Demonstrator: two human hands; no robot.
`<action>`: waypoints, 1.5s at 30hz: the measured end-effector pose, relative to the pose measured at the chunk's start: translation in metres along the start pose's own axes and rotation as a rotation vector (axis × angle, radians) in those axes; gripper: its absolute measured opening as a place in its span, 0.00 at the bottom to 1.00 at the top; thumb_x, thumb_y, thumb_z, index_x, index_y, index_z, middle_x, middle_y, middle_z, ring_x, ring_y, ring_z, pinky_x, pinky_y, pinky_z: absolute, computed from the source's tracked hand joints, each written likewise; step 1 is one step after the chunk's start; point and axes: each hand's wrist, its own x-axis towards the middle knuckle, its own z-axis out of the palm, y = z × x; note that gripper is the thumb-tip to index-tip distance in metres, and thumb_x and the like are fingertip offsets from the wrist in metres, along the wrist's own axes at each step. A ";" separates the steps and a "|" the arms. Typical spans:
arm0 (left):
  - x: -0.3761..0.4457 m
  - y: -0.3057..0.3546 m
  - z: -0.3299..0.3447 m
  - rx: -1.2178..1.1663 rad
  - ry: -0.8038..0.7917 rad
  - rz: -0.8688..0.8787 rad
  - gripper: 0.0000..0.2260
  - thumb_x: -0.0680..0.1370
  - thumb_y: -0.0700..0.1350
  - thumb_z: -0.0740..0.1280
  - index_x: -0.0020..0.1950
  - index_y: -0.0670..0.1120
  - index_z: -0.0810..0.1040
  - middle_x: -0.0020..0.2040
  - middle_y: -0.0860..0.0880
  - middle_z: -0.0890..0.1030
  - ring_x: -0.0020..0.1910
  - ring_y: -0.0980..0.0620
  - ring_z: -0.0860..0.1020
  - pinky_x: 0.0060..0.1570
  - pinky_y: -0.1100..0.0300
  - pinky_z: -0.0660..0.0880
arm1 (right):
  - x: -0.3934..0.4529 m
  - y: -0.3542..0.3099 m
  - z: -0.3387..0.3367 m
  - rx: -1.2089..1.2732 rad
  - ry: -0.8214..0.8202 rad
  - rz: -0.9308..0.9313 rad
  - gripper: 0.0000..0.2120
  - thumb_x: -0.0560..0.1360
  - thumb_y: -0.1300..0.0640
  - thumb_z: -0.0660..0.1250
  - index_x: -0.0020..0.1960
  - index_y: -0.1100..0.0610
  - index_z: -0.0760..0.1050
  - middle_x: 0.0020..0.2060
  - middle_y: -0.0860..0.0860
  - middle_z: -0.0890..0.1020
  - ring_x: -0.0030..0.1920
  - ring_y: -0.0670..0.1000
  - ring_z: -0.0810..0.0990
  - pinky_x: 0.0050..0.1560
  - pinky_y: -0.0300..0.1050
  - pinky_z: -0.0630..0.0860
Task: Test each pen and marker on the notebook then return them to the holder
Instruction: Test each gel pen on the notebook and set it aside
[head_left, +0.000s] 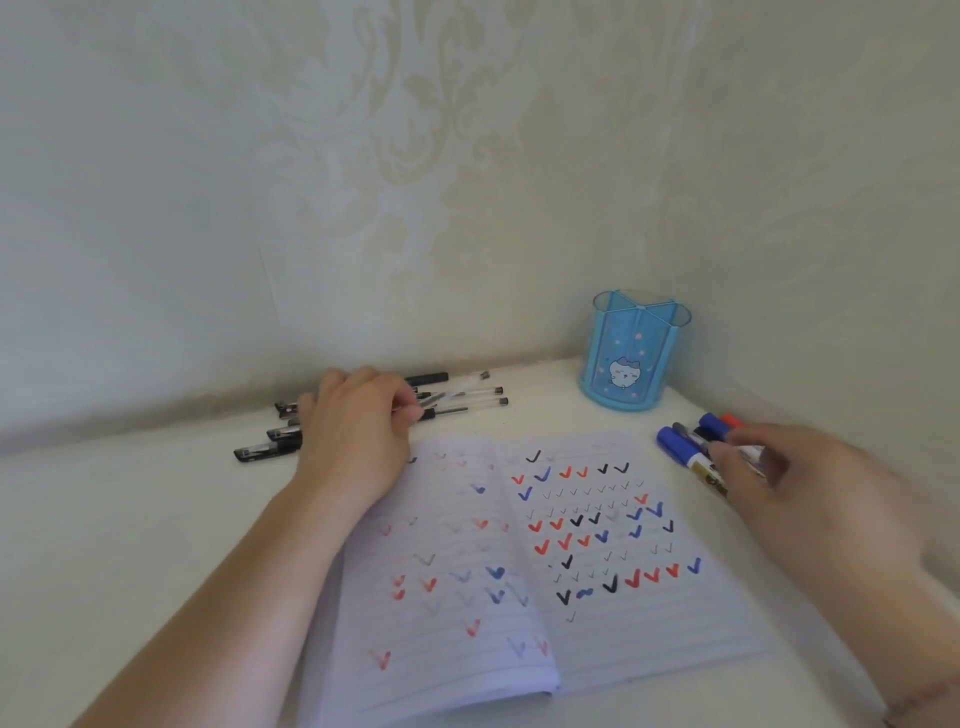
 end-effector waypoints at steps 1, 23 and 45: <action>-0.001 0.007 -0.005 -0.201 0.004 0.084 0.04 0.79 0.46 0.66 0.47 0.55 0.78 0.46 0.56 0.81 0.50 0.50 0.75 0.47 0.58 0.67 | -0.004 -0.004 0.000 0.118 0.019 -0.036 0.11 0.71 0.40 0.66 0.47 0.44 0.82 0.32 0.43 0.77 0.37 0.52 0.78 0.35 0.45 0.73; -0.046 0.061 -0.006 -0.424 -0.494 0.754 0.05 0.82 0.51 0.58 0.49 0.56 0.71 0.27 0.57 0.65 0.25 0.62 0.66 0.30 0.72 0.59 | -0.045 -0.050 0.011 1.199 -0.515 -0.307 0.08 0.69 0.51 0.70 0.36 0.50 0.72 0.26 0.56 0.78 0.26 0.53 0.74 0.30 0.47 0.72; -0.033 0.046 0.007 -0.575 -0.472 0.420 0.12 0.79 0.42 0.67 0.59 0.55 0.75 0.46 0.60 0.81 0.41 0.58 0.77 0.39 0.74 0.67 | -0.050 -0.054 0.008 0.831 -0.512 -0.095 0.20 0.67 0.62 0.75 0.28 0.65 0.65 0.18 0.48 0.70 0.22 0.44 0.64 0.25 0.34 0.61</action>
